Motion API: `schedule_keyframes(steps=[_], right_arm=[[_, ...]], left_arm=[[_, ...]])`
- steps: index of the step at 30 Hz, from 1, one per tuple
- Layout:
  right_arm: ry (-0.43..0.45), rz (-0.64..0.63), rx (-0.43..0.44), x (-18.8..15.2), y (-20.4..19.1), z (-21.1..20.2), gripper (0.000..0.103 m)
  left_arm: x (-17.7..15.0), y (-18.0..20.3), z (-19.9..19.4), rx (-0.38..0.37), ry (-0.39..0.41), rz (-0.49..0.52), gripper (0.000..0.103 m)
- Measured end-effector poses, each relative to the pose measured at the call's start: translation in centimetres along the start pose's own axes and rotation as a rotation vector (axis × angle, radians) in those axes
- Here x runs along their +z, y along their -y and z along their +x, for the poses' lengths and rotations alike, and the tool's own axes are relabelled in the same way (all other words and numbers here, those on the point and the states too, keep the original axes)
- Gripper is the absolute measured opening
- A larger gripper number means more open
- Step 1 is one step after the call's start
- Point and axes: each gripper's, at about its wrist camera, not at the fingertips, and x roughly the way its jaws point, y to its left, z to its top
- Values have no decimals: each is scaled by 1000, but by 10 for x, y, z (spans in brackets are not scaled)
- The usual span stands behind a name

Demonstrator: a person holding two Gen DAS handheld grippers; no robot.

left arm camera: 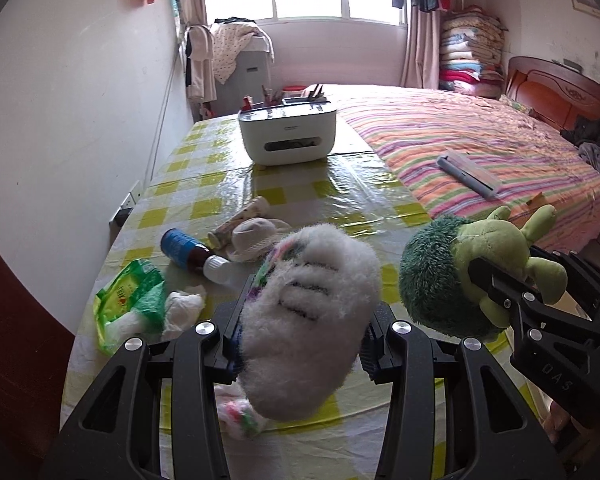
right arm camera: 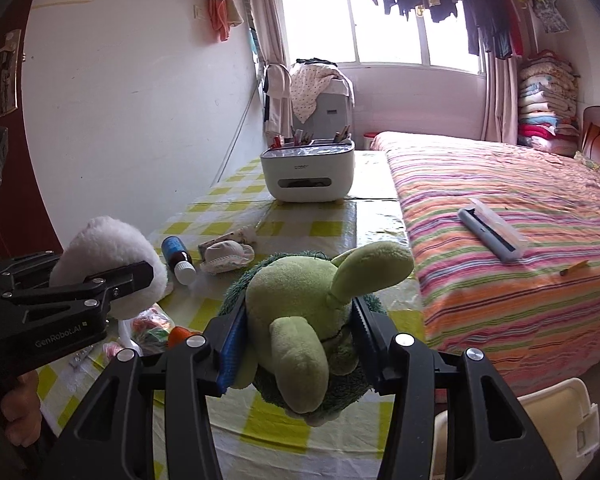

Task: Collect trash
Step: 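Carry white plush toy with left tool while right tool carries green toy to bin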

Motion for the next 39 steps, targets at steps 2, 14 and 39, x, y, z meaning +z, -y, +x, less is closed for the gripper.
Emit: schedule_keyframes(steps=[2, 14, 39], right_arm=[[-1, 4, -13, -3, 6, -5, 47], [-3, 62, -93, -22, 46, -37, 47], [60, 236, -214, -51, 113, -97, 48]], left_arm=[[0, 9, 0, -10, -2, 13, 42], [-5, 63, 1, -67, -9, 96, 42], [-28, 156, -9, -214, -11, 246, 42]])
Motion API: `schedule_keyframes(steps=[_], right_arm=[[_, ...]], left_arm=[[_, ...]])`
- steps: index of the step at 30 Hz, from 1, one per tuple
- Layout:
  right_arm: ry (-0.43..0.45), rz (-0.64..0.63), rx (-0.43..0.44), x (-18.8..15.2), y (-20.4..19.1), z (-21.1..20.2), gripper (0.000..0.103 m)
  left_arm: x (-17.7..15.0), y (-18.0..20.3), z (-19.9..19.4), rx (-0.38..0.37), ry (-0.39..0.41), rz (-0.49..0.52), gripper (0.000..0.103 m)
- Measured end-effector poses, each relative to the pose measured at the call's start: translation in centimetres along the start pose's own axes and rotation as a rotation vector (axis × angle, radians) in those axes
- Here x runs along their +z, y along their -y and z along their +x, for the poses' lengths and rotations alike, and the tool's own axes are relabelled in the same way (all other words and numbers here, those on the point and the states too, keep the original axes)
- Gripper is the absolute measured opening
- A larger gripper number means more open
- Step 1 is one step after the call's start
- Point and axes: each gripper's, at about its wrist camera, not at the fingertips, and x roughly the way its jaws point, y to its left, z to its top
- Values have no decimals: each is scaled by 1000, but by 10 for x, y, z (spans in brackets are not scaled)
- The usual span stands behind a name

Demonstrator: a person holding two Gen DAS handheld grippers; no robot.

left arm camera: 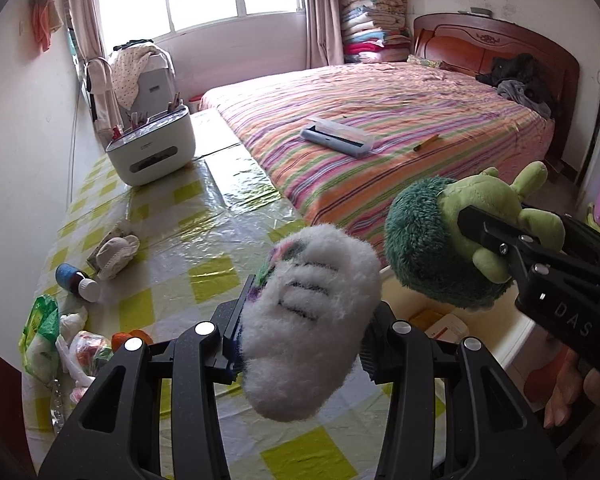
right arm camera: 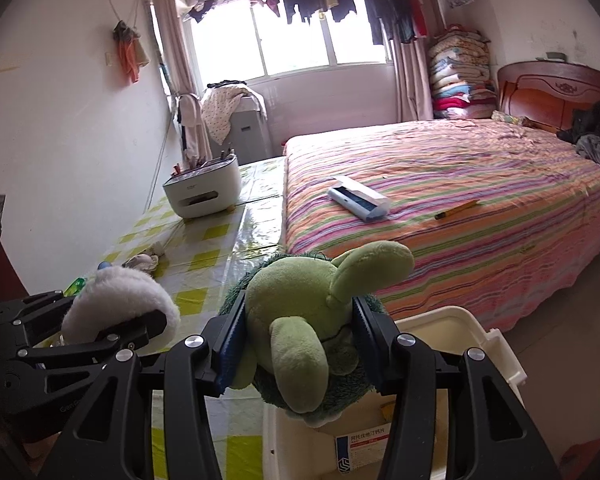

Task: Collect trash
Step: 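Carry white plush toy with left tool while right tool carries green toy to bin, then open right tool over cream bin while left tool releases white plush toy inside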

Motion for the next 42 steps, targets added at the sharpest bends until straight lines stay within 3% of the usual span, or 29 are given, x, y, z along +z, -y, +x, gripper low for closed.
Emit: schedule_keyframes(steps=[19, 27, 32, 34, 38, 42], right_arm=[[6, 69, -150, -8, 47, -20, 50], [-6, 86, -175, -9, 55, -19, 52], [22, 105, -193, -8, 58, -23, 59], [38, 116, -209, -8, 61, -26, 74], [79, 158, -215, -6, 69, -34, 75], [125, 207, -235, -5, 78, -45, 75]], left_arm=[[3, 40, 0, -75, -8, 42, 42], [2, 55, 0, -107, -10, 64, 42], [3, 62, 1, -128, -12, 67, 42], [3, 64, 1, -135, -13, 70, 43], [4, 69, 3, -148, -15, 71, 43], [6, 72, 7, -212, -31, 60, 43]])
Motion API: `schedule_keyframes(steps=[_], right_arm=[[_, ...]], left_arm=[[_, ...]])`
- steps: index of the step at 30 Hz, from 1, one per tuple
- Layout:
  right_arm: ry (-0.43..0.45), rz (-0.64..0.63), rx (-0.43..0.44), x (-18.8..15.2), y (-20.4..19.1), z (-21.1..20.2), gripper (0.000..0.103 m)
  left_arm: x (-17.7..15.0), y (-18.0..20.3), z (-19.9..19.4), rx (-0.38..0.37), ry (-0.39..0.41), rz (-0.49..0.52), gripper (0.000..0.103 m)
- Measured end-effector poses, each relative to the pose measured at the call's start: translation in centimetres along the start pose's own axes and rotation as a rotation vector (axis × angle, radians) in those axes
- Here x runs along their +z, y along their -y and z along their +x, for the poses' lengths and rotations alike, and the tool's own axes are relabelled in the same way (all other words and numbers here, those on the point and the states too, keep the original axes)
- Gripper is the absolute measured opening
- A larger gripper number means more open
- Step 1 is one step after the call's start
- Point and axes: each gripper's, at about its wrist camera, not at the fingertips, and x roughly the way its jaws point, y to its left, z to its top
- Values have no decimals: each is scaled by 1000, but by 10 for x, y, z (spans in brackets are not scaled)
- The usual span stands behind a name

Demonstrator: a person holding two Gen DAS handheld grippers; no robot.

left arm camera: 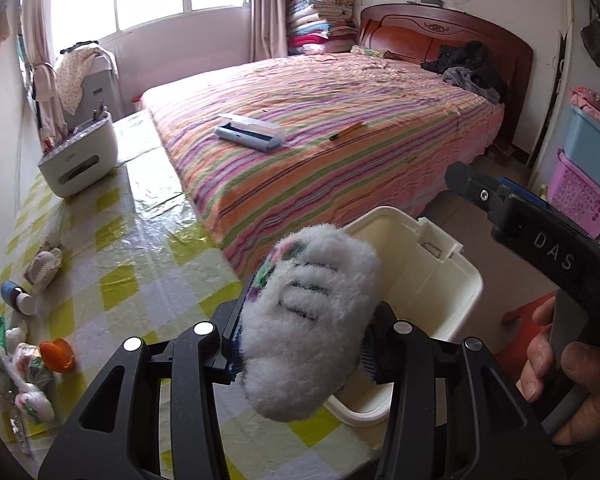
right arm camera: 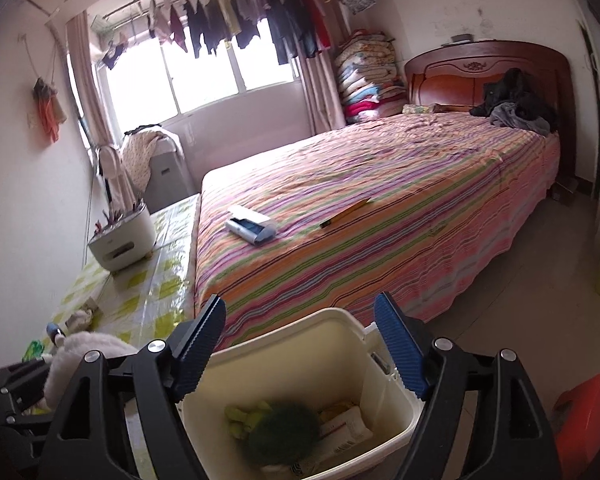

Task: Collect trash
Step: 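Open right tool over cream bin while left tool releases white plush toy inside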

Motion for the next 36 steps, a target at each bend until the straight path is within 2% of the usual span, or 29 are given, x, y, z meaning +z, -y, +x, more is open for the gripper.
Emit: schedule_keyframes(steps=[7, 13, 17, 19, 21, 25, 34, 36], right_arm=[[40, 54, -2, 5, 14, -10, 75], [48, 55, -4, 6, 17, -13, 75], [60, 66, -9, 8, 21, -15, 75], [64, 74, -20, 8, 24, -15, 75], [66, 81, -24, 8, 26, -16, 75], [69, 92, -29, 8, 28, -16, 75], [46, 67, -4, 5, 18, -10, 75], [36, 65, 4, 4, 14, -8, 75]], left_arm=[[6, 10, 4, -148, -13, -6, 43], [9, 23, 5, -175, -8, 20, 49], [12, 29, 7, -169, -2, 15, 54], [12, 30, 6, -164, 13, 4, 74], [11, 29, 1, -145, 46, 5, 84], [11, 28, -6, -104, 61, 29, 84], [13, -6, -29, -20, 94, -59, 84], [15, -15, -32, -1, 86, -87, 90]])
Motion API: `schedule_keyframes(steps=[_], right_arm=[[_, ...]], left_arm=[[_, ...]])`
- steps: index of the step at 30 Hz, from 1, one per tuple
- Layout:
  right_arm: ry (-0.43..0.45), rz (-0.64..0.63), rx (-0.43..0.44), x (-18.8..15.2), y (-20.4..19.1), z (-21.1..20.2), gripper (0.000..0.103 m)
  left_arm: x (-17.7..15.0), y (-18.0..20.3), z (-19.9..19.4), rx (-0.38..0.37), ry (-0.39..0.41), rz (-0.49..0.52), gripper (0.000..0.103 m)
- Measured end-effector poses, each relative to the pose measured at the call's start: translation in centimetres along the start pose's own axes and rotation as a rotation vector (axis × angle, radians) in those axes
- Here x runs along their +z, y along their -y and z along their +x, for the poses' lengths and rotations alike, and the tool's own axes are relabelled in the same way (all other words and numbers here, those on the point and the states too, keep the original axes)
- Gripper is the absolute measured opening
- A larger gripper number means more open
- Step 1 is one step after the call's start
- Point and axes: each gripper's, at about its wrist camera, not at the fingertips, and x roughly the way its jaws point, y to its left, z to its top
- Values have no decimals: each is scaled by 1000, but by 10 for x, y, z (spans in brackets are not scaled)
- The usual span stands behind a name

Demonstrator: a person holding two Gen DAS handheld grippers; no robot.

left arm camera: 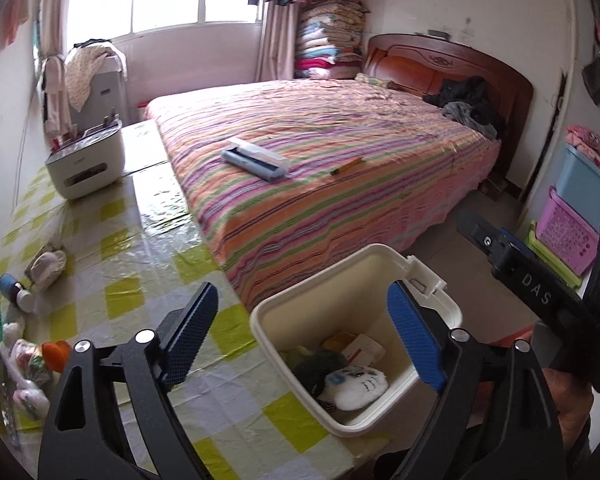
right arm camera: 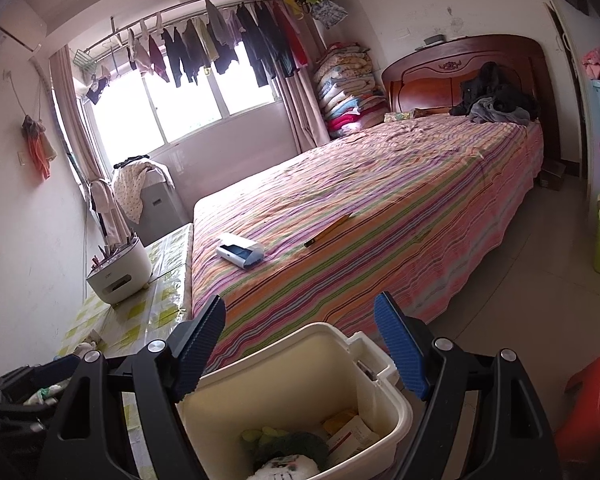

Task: Collect trash
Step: 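Open right tool over cream bin while left tool releases white plush toy inside, then move both open tools back over the table toward the plastic bags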

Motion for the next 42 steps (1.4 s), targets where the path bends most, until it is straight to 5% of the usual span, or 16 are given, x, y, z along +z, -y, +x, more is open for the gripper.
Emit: schedule_keyframes(steps=[14, 28, 33, 42], right_arm=[[-98, -93, 136, -22, -66, 21, 75], [-188, -255, 255, -67, -164, 38, 75], [-211, -310, 354, -83, -200, 37, 75], [-325, -525, 656, -128, -301, 27, 75]], left_arm=[[1, -98, -30, 252, -27, -200, 91], [-34, -280, -90, 416, -14, -608, 91], [-58, -340, -103, 482, -50, -703, 91], [-109, -429, -102, 500, -159, -909, 91]])
